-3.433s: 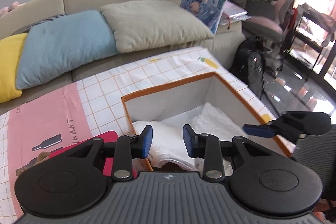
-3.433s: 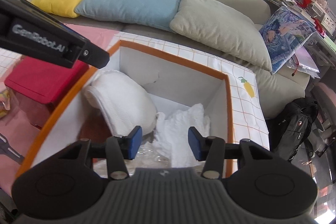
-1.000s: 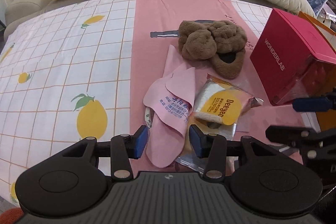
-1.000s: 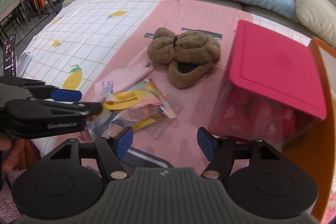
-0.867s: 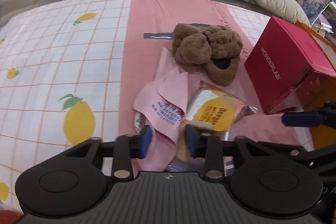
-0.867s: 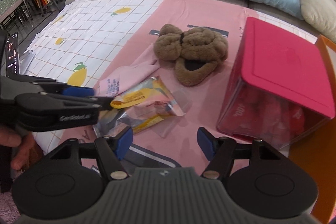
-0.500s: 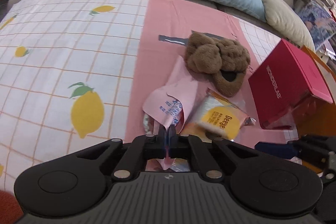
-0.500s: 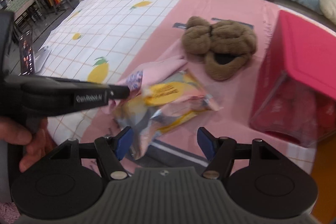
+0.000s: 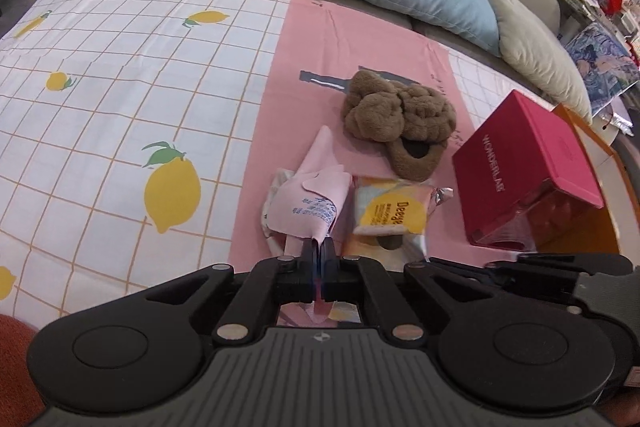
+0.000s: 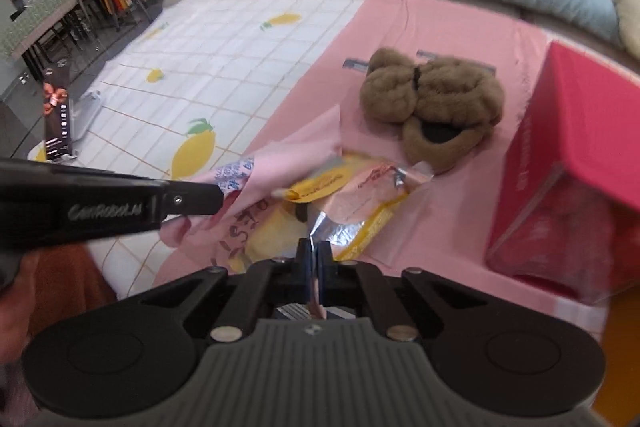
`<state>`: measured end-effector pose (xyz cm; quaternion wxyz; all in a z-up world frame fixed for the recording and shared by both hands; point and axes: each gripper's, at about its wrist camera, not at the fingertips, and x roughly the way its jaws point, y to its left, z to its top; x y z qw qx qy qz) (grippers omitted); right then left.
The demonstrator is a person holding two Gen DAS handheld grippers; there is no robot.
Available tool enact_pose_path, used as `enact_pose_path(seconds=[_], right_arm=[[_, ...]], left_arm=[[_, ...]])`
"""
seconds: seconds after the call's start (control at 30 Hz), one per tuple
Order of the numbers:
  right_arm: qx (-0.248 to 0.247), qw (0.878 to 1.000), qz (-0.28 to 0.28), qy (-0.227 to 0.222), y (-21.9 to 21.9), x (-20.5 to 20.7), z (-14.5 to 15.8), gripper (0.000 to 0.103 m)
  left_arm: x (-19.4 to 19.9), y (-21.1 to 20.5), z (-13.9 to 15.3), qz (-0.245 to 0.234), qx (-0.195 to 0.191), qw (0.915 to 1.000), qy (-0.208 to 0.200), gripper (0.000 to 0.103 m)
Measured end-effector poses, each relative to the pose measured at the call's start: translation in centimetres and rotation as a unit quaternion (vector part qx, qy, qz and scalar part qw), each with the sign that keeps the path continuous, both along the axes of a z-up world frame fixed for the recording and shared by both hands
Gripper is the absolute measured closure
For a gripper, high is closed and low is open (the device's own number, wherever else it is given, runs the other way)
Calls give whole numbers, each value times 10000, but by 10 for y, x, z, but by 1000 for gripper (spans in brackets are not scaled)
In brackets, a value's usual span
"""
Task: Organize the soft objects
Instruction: 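Grasp the pink slipper with left gripper while right grasps the snack bag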
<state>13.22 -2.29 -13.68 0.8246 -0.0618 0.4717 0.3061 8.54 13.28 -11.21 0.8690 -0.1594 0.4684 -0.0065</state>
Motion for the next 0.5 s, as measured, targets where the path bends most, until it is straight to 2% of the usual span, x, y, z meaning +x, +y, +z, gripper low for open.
enact_pose_path(seconds=[0.1, 0.23, 0.37, 0.5], right_arm=[[-85, 9997, 49, -228, -23, -11, 15, 103], [-344, 9994, 16, -67, -52, -23, 16, 103], [-655, 9975, -139, 203, -75, -31, 3, 103], [-685, 9959, -345, 480, -88, -29, -6, 103]], left_arm=[[-5, -7, 6, -101, -201, 9997, -3, 102], [-9, -28, 3, -567, -545, 9966, 256, 102], [-11, -57, -7, -1094, -251, 9917, 633, 102], [-10, -67, -21, -1265, -35, 9859, 1098, 96]])
